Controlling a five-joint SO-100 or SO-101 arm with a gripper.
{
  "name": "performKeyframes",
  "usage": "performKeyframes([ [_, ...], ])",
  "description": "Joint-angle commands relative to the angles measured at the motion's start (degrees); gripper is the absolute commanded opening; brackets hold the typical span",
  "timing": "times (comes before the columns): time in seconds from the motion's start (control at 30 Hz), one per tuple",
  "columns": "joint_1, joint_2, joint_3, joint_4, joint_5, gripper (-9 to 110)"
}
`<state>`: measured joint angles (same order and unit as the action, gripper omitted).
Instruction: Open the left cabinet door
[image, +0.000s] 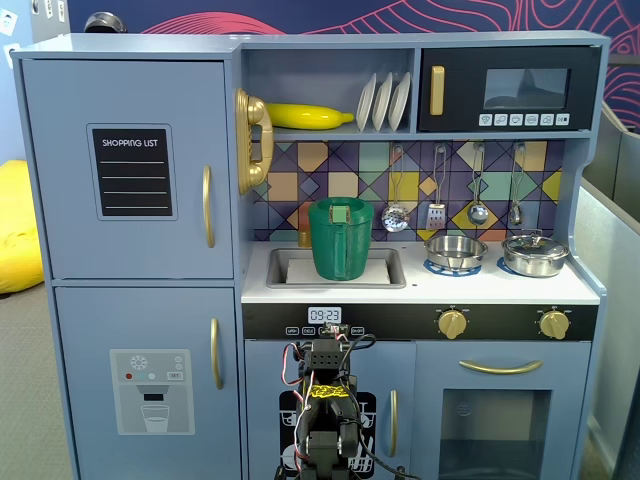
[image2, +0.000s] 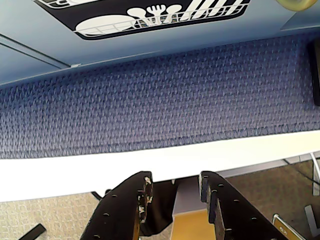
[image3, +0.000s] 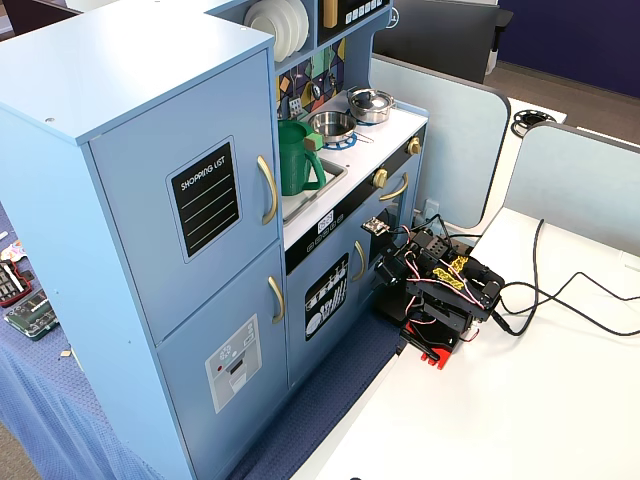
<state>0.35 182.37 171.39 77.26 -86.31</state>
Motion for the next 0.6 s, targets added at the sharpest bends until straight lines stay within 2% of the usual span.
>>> performKeyframes([
  [0.0,4.0,-0.2,0.4,10.5,-1.0,0],
  [0.4,2.1,-0.2,0.4,10.5,0.4,0],
  [0.57,-8.4,-0.4,-1.7,-0.4,4.6,0],
])
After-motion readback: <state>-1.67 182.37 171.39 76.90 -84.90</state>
